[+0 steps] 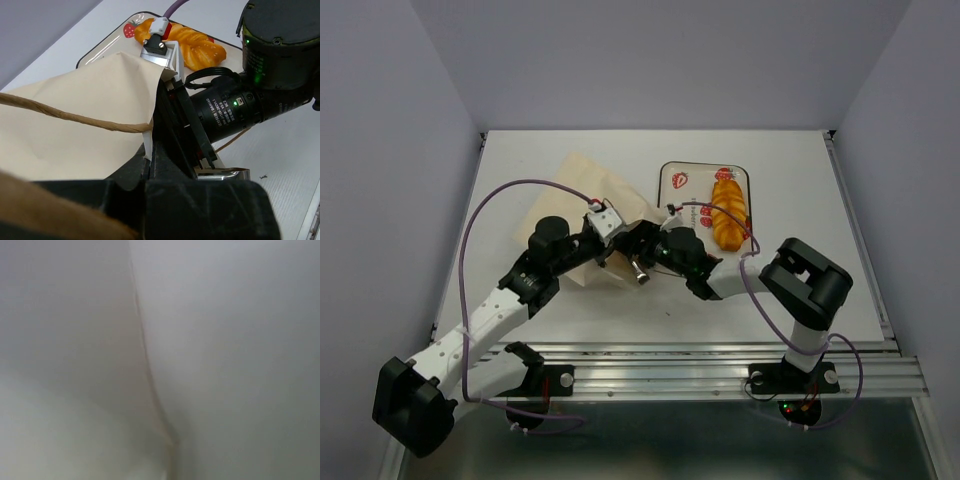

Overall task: Take the fake bread out of the paper bag
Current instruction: Take out the fake bread from the paper bag.

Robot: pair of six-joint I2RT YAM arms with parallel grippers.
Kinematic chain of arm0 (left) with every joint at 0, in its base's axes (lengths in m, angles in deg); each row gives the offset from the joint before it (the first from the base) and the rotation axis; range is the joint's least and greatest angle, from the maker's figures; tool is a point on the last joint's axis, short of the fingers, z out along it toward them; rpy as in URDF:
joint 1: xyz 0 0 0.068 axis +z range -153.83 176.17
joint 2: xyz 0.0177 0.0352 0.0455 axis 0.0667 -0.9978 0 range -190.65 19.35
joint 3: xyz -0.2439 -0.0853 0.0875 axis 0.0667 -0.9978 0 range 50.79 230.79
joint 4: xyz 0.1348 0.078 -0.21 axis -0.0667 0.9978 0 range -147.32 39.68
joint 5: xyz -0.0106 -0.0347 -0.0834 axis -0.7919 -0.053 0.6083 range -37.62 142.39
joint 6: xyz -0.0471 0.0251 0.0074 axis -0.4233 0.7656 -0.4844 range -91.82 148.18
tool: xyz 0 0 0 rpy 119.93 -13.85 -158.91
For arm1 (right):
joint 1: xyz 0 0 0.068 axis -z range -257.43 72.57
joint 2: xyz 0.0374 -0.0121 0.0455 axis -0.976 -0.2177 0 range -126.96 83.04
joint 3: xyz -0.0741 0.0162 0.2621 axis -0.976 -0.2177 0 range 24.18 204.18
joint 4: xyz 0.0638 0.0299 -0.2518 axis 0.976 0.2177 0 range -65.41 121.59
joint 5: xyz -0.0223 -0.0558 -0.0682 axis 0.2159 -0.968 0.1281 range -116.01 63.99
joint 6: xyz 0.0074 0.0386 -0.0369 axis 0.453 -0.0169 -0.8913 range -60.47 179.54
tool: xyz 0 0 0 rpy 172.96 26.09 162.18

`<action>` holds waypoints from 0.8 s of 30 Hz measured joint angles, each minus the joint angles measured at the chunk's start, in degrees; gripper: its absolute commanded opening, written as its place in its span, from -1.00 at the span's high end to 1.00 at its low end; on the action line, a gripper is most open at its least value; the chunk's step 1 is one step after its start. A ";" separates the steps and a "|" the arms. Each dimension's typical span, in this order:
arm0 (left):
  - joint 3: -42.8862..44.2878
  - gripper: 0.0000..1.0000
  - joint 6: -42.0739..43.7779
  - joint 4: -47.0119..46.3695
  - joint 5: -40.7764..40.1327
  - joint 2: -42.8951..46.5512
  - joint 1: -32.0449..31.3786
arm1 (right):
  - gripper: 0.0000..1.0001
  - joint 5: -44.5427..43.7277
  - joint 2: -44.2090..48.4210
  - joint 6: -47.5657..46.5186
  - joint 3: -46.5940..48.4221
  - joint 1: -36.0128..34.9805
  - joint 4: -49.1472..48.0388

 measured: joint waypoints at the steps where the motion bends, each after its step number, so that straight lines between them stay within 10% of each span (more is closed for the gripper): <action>1: 0.00 1.00 0.20 0.00 0.20 0.00 0.00 | -0.43 -0.02 0.00 0.00 0.33 0.00 0.83; 17: 0.00 1.00 1.44 -0.83 3.67 -3.72 0.37 | -0.40 3.13 -4.52 -0.39 2.84 0.00 2.34; 24: 0.00 1.00 1.36 -1.16 4.42 -3.96 0.35 | 0.19 3.10 -4.68 -0.39 2.84 0.00 1.70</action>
